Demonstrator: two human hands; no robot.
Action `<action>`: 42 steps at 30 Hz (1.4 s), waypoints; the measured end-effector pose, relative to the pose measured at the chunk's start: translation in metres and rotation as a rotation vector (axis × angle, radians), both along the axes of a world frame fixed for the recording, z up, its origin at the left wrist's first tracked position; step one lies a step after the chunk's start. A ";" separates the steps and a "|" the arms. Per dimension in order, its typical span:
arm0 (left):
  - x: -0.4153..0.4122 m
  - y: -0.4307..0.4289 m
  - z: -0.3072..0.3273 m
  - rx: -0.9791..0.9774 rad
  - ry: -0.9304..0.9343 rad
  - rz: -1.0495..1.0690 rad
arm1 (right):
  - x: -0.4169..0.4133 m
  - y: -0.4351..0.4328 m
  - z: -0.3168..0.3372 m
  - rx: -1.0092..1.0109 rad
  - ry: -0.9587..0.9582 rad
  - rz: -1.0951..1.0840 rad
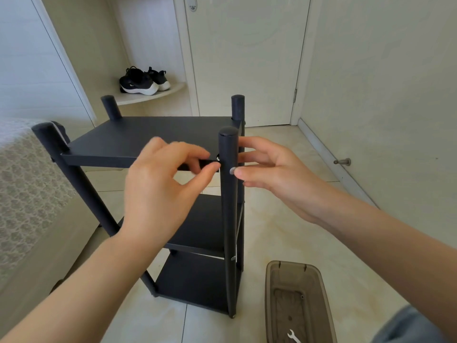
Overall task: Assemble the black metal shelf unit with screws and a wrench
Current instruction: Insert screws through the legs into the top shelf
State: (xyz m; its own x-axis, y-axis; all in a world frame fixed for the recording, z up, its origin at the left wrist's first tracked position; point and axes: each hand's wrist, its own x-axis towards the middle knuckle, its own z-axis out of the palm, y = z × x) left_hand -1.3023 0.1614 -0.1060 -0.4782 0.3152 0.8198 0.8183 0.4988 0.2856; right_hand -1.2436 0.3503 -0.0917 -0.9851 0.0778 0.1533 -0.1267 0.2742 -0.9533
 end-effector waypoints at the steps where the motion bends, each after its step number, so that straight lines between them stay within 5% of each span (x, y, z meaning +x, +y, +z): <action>1: -0.001 0.002 0.000 -0.024 0.008 -0.011 | 0.000 0.001 0.000 -0.013 -0.006 0.005; 9: -0.003 0.013 0.003 -0.196 -0.211 -0.055 | -0.003 0.008 -0.003 -0.111 -0.028 0.039; 17: -0.008 0.013 -0.001 -0.185 -0.176 -0.078 | -0.008 0.014 -0.007 -0.378 -0.137 0.139; 25: -0.007 0.014 -0.008 -0.205 -0.126 -0.022 | -0.006 0.022 -0.015 -0.413 -0.091 0.049; 30: -0.005 0.017 -0.011 -0.215 -0.050 0.021 | 0.004 0.039 -0.039 -0.234 -0.134 -0.134; 42: -0.006 0.023 -0.019 -0.163 0.062 0.063 | 0.002 0.089 -0.173 0.304 -0.733 -0.010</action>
